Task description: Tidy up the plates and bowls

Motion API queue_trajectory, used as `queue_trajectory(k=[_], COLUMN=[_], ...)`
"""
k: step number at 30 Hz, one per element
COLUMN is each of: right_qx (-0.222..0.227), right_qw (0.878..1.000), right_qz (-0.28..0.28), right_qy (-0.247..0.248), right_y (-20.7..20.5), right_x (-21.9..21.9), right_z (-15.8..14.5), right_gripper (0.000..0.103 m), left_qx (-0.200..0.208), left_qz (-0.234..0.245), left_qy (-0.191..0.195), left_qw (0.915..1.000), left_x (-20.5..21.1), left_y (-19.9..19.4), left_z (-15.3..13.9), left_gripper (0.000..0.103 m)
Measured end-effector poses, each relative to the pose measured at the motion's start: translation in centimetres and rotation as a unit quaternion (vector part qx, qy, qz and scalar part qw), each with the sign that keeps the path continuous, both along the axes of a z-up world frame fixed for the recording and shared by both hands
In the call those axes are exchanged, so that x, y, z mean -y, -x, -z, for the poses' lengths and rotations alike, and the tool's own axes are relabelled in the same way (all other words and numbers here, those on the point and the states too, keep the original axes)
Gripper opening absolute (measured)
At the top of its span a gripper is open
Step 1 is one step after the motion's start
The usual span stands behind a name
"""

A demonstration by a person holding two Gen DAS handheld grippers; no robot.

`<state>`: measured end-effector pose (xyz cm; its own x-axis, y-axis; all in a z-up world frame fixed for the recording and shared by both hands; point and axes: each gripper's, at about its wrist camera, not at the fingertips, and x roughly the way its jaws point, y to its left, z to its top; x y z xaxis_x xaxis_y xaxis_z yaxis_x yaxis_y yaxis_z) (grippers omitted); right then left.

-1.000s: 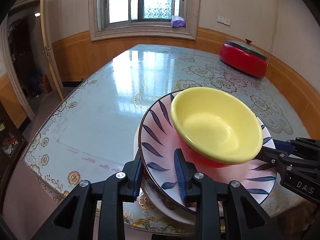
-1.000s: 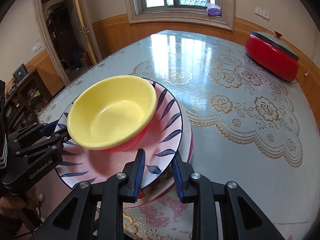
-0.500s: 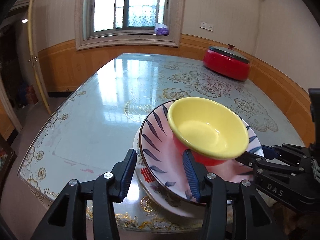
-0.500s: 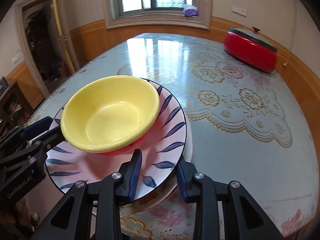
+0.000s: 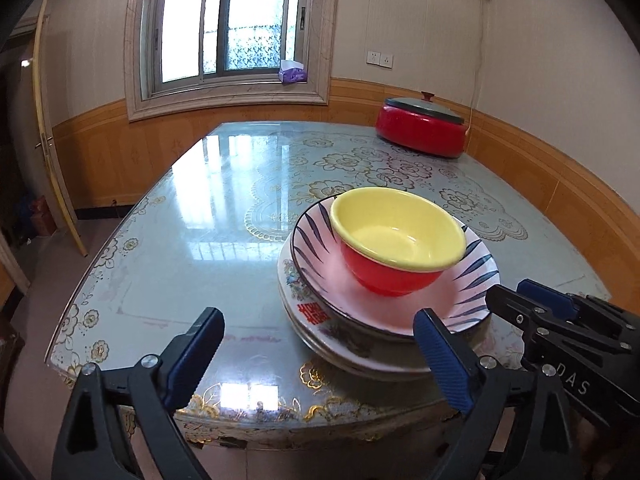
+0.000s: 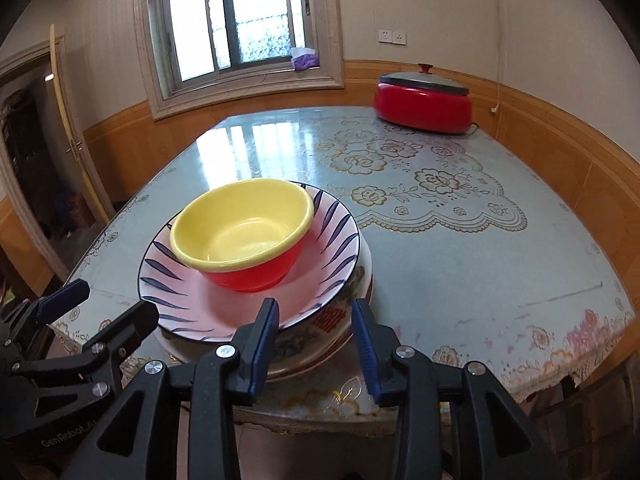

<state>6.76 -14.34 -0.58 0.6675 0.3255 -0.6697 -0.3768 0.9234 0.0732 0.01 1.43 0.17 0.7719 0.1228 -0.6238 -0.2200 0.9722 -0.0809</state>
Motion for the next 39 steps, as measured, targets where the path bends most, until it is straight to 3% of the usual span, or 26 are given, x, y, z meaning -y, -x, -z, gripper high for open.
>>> queue_trajectory(k=[2,7,15,23,39], right_qx=[0.005,0.029,0.032,0.026,0.055], right_qw=[1.000,0.998,0.991,0.989,0.990], right_qz=[0.008,0.048,0.126,0.140,0.129], right_qy=[0.000,0.004,0.011,0.042,0.034], right_y=[0.5,2.1,4.2,5.3,6.1], right_x=[-0.1,0.6,2.4,2.0,1.0], right_z=[-0.2,-0.7,0.5,1.6,0.5], right_gripper=[0.038,0.042,0.043,0.043,0.043], left_qx=[0.000,-0.006,-0.009,-0.002,0.008], left_qz=[0.002,-0.002,0.011,-0.011,-0.001], left_qy=[0.001,0.009,-0.014,-0.047,-0.024], left_qw=[1.0000,0.9999,0.9998,0.9988,0.9997], left_x=[-0.2,-0.6,0.5,1.8,1.9], left_y=[0.5,1.7,3.8,4.9,5.1], left_z=[-0.1,0.0,0.6,0.8,0.4], left_gripper=[0.103,0.103,0.103,0.103,0.103])
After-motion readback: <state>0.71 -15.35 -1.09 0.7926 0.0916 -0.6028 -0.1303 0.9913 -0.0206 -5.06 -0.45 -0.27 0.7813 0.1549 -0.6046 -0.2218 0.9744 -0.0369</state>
